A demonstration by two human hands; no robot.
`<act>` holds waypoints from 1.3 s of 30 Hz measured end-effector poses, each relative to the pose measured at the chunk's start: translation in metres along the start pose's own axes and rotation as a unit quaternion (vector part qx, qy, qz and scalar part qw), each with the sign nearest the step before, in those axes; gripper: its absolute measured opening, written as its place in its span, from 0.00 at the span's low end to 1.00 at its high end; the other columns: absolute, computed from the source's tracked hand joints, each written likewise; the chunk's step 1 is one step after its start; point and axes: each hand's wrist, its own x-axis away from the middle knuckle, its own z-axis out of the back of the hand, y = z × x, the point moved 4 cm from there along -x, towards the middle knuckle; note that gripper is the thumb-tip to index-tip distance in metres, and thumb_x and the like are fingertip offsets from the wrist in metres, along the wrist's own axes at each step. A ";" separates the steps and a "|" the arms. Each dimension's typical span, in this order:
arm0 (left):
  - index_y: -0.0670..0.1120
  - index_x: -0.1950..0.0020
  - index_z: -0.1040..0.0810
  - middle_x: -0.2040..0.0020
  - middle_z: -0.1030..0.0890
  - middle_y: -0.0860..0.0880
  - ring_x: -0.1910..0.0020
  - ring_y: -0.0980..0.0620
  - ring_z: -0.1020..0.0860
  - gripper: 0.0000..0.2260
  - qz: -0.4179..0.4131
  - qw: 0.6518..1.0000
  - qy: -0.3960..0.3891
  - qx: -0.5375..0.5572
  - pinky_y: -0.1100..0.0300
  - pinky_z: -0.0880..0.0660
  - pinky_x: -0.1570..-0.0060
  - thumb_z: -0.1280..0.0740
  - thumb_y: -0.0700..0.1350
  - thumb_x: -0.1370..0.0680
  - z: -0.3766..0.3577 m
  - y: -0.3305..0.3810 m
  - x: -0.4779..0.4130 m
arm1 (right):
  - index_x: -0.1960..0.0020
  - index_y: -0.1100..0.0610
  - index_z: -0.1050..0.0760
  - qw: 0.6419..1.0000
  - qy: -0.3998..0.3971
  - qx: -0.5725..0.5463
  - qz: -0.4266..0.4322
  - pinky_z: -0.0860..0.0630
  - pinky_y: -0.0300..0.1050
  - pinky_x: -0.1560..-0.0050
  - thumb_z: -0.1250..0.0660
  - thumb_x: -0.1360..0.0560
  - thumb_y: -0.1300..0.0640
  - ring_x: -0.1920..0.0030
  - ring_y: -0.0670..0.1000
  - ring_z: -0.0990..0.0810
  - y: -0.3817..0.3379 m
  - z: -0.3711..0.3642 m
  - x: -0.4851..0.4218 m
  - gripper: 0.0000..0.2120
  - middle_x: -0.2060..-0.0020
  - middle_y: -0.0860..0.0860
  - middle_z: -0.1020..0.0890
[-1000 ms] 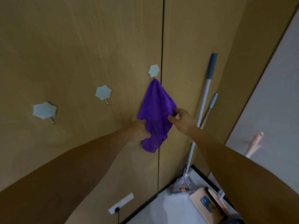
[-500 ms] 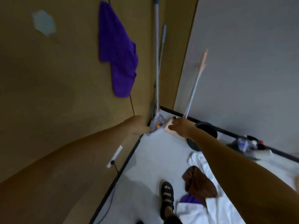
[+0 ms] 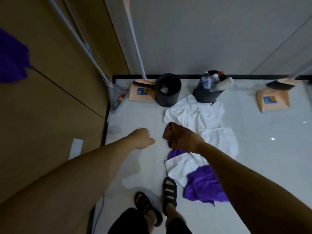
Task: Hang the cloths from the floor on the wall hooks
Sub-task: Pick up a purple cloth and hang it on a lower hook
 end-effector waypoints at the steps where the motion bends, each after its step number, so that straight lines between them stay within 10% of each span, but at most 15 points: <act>1: 0.45 0.64 0.33 0.65 0.29 0.49 0.61 0.46 0.27 0.13 -0.011 1.000 -0.004 -0.010 0.59 0.35 0.64 0.35 0.50 0.25 -0.013 0.013 -0.010 | 0.37 0.57 0.29 1.000 0.015 0.003 0.005 0.24 0.49 0.45 0.31 0.27 0.59 0.45 0.58 0.20 0.011 0.003 0.004 0.19 0.46 0.57 0.20; 10: 0.47 0.64 0.30 0.63 0.27 0.46 0.58 0.45 0.25 0.11 -0.084 0.993 -0.073 -0.046 0.58 0.37 0.68 0.35 0.50 0.25 -0.155 0.095 -0.101 | 0.45 0.60 0.22 0.971 0.054 -0.097 -0.211 0.27 0.43 0.55 0.38 0.23 0.52 0.48 0.58 0.20 0.206 -0.064 0.003 0.14 0.48 0.57 0.19; 15: 0.44 0.44 0.25 0.44 0.22 0.43 0.47 0.43 0.23 0.15 -0.089 0.988 -0.100 -0.076 0.54 0.27 0.50 0.36 0.52 0.24 -0.252 0.095 -0.167 | 0.44 0.61 0.22 0.966 0.040 -0.117 -0.229 0.29 0.45 0.52 0.36 0.23 0.50 0.44 0.58 0.22 0.299 -0.138 -0.044 0.15 0.45 0.57 0.20; 29: 0.47 0.34 0.28 0.35 0.25 0.48 0.39 0.47 0.26 0.20 -0.062 0.988 -0.110 -0.090 0.58 0.29 0.44 0.36 0.53 0.24 -0.467 -0.005 -0.331 | 0.28 0.65 0.40 0.900 0.097 -0.184 -0.383 0.32 0.55 0.36 0.36 0.26 0.37 0.32 0.63 0.32 0.503 -0.344 -0.218 0.40 0.31 0.64 0.32; 35: 0.47 0.33 0.30 0.34 0.26 0.48 0.38 0.47 0.26 0.21 -0.057 0.988 -0.123 -0.077 0.57 0.30 0.41 0.36 0.53 0.24 -0.471 -0.014 -0.325 | 0.37 0.64 0.31 0.900 0.177 -0.176 -0.358 0.31 0.54 0.39 0.42 0.22 0.57 0.37 0.65 0.29 0.507 -0.336 -0.220 0.17 0.38 0.65 0.27; 39: 0.48 0.31 0.32 0.32 0.27 0.48 0.36 0.48 0.27 0.22 -0.052 0.988 -0.131 -0.063 0.57 0.30 0.41 0.36 0.54 0.23 -0.437 0.011 -0.285 | 0.54 0.62 0.30 0.827 0.349 -0.289 -0.333 0.33 0.50 0.56 0.41 0.24 0.55 0.55 0.60 0.26 0.474 -0.291 -0.150 0.09 0.57 0.60 0.23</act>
